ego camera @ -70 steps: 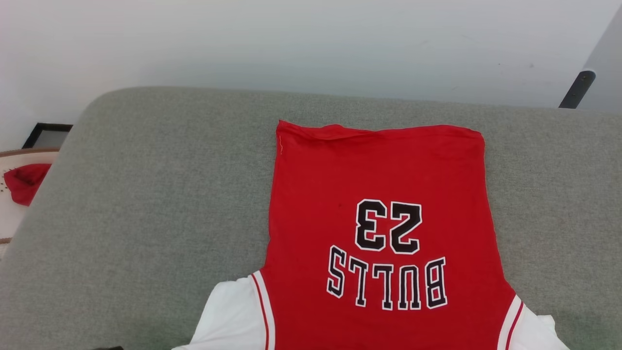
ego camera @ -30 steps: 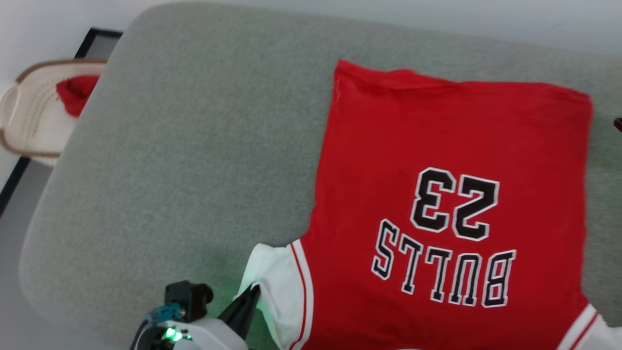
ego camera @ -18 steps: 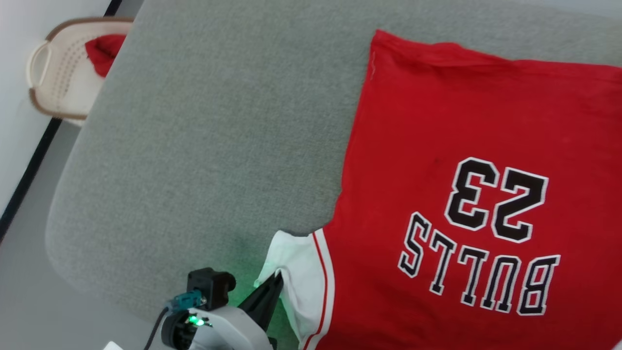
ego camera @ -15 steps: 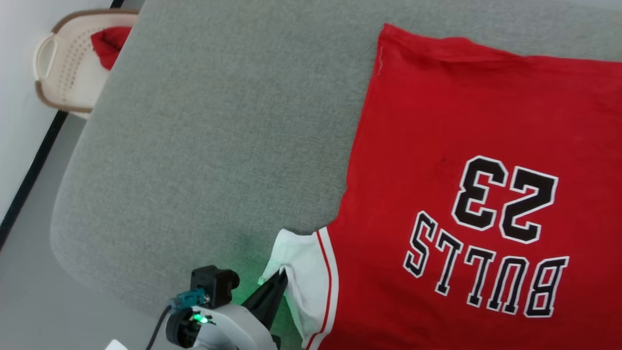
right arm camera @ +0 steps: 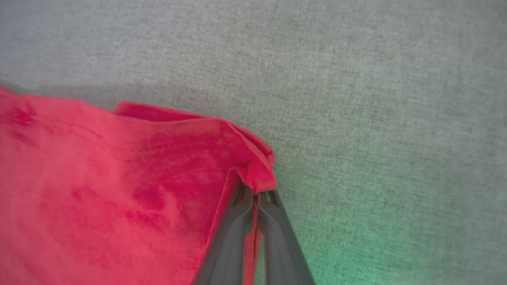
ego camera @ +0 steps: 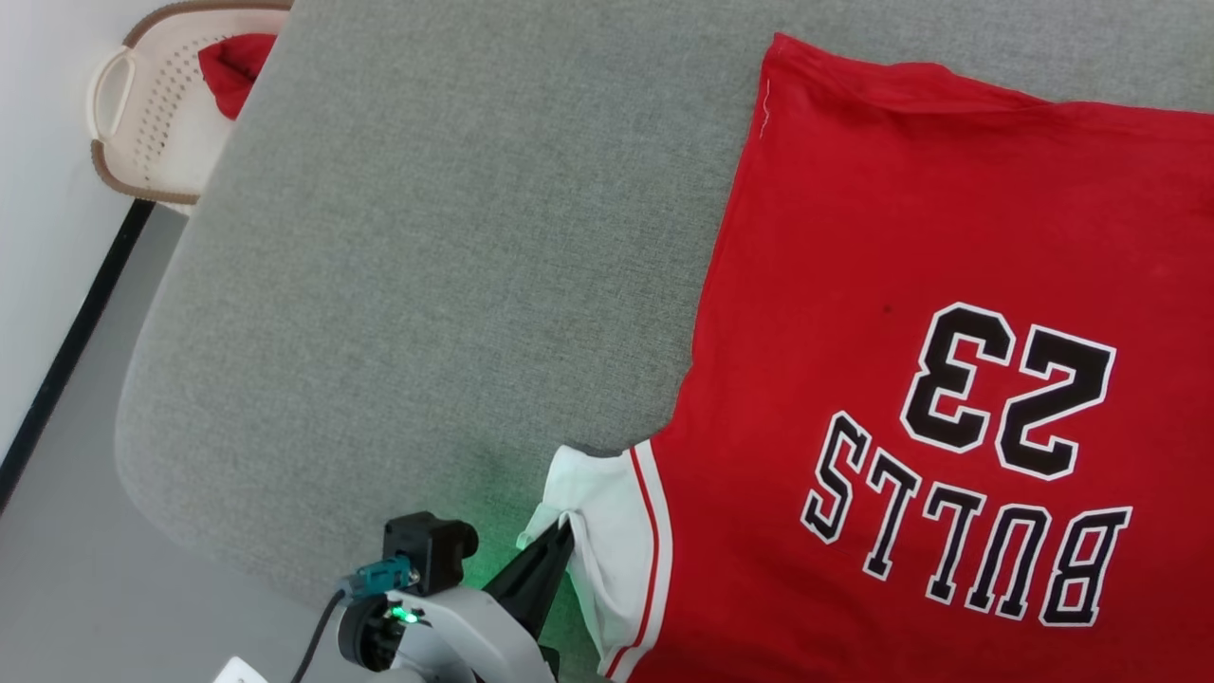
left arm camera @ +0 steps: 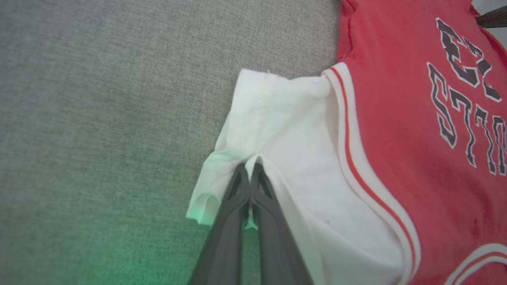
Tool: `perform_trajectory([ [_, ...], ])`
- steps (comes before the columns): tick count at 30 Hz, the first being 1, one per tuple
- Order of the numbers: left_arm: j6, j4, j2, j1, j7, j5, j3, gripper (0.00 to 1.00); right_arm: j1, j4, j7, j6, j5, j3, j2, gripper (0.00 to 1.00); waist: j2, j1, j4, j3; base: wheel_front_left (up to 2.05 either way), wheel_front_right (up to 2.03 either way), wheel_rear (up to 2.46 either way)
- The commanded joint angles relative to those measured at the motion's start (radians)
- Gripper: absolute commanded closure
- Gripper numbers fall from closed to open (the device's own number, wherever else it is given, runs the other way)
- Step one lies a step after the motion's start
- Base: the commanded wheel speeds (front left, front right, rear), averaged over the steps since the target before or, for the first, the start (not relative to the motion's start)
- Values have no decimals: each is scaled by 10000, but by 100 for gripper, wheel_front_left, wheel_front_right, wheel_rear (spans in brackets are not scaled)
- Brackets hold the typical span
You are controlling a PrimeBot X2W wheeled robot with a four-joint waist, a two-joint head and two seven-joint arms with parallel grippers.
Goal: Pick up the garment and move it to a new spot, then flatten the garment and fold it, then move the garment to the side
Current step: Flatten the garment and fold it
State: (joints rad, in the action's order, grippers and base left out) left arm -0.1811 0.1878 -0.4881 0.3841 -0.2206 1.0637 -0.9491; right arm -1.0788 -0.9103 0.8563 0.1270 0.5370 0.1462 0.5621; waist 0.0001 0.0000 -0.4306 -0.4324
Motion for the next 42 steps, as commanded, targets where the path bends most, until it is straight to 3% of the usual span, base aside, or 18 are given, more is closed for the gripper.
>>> perform_trajectory([
  [1,-57,256,-33,-24,82,79,-3,100,549,-315,195,66,90,304,-472,100,-1,0,82,101,0,0,0],
  [10,-112,281,-245,-204,13,186,152,100,550,553,143,52,577,803,-237,100,-1,0,645,683,0,0,0],
  [21,-345,24,-749,-455,76,264,273,100,1749,2468,259,39,1903,1653,210,100,-1,0,1576,1682,0,0,0],
  [31,-653,-325,-1357,-890,177,400,409,100,4055,4712,75,39,3055,1848,914,100,-1,0,2513,2514,0,0,0],
  [42,-833,-637,-1849,-1426,247,581,436,100,7556,6453,-305,39,3525,726,993,100,-1,0,3298,3243,0,0,0],
])
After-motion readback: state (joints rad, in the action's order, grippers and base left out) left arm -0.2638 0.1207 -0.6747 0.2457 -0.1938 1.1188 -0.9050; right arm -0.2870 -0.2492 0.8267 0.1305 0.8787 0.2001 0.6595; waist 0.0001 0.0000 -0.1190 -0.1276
